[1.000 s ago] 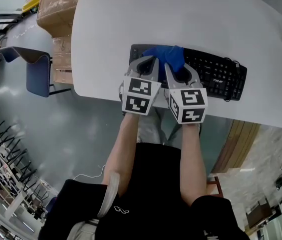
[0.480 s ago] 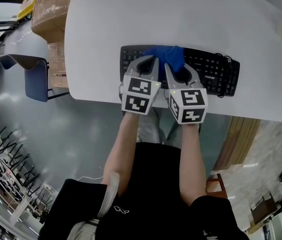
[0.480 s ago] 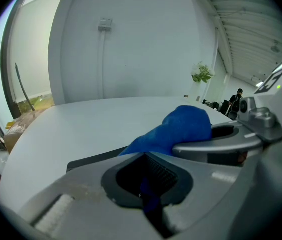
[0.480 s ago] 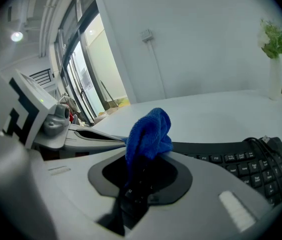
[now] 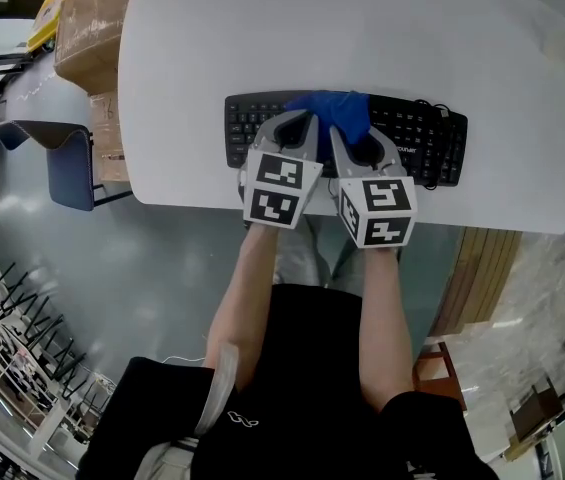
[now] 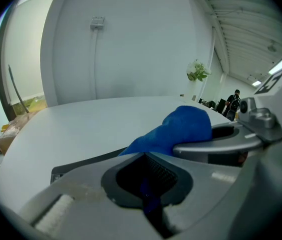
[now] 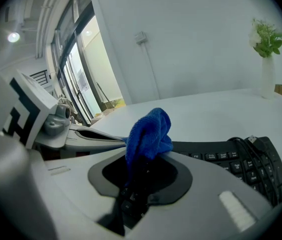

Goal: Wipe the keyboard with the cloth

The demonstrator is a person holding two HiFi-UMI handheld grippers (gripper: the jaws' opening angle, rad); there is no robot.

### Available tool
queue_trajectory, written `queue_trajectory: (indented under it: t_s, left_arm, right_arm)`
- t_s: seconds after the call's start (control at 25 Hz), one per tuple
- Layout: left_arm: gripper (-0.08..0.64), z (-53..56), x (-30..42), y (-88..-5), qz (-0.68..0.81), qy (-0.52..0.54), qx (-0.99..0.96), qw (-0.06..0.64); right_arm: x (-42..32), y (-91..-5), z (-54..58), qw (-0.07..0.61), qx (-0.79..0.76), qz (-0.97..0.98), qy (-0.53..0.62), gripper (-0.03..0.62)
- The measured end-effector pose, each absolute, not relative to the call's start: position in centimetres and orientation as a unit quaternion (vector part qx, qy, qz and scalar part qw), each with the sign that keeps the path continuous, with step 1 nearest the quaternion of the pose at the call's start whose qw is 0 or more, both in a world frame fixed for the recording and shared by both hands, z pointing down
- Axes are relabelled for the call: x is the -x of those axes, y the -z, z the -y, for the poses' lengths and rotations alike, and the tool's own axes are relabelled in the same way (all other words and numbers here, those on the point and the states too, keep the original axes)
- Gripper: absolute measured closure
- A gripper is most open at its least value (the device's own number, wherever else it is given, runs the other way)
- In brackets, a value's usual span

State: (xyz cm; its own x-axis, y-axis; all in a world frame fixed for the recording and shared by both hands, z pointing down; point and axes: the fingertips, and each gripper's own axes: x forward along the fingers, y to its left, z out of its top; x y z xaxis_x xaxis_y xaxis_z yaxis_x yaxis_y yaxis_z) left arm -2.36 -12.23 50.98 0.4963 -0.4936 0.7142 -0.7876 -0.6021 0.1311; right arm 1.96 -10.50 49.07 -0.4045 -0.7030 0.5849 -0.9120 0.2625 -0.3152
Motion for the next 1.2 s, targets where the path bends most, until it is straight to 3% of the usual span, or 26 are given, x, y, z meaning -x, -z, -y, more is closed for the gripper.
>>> queue_trajectory:
  t_s: [1.2]
  left_arm:
    - [0.563,10.7,-6.7,-51.0,0.339,-0.317,-0.856,0.23]
  right_arm:
    - [-10.7,-48.9,8.5,0.167,-0.56,0.747,-0.317,0.503]
